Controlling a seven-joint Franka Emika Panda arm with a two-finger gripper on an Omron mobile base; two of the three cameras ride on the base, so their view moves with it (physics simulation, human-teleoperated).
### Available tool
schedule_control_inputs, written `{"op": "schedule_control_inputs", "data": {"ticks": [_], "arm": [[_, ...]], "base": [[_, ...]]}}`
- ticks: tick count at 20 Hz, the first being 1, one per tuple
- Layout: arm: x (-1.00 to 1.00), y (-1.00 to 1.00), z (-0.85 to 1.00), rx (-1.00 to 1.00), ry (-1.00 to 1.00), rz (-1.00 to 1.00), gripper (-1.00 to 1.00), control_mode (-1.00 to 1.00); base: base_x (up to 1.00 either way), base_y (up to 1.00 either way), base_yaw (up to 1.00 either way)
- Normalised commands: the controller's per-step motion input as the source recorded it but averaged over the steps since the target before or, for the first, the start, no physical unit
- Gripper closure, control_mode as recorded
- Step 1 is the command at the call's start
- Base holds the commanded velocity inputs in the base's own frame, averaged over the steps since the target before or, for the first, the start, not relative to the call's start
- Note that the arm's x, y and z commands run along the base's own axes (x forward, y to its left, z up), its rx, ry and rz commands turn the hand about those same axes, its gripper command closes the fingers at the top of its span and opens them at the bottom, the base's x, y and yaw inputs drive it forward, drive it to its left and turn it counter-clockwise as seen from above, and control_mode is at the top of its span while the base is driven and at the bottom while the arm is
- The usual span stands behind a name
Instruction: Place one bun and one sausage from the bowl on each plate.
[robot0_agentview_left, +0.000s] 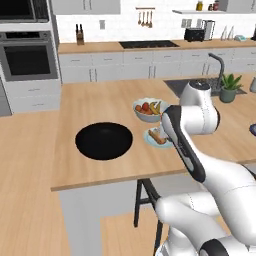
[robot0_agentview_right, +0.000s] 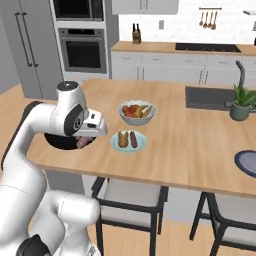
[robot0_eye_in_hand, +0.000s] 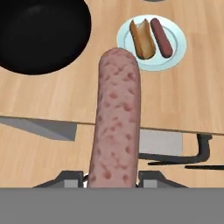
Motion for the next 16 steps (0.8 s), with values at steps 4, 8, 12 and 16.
{"op": "schedule_control_inputs", "data": {"ticks": [4, 8, 12, 16], "arm": [[0.0, 0.0, 0.0, 0.0, 0.0, 0.0, 1.0, 1.0], [0.0, 0.0, 0.0, 0.0, 0.0, 0.0, 1.0, 1.0], [0.0, 0.0, 0.0, 0.0, 0.0, 0.0, 1.0, 1.0], [0.0, 0.0, 0.0, 0.0, 0.0, 0.0, 1.0, 1.0]], "base": [[-0.11, -1.0, -0.01], [0.0, -1.0, 0.0], [0.02, -1.0, 0.0], [0.11, -0.98, 0.0]]}}
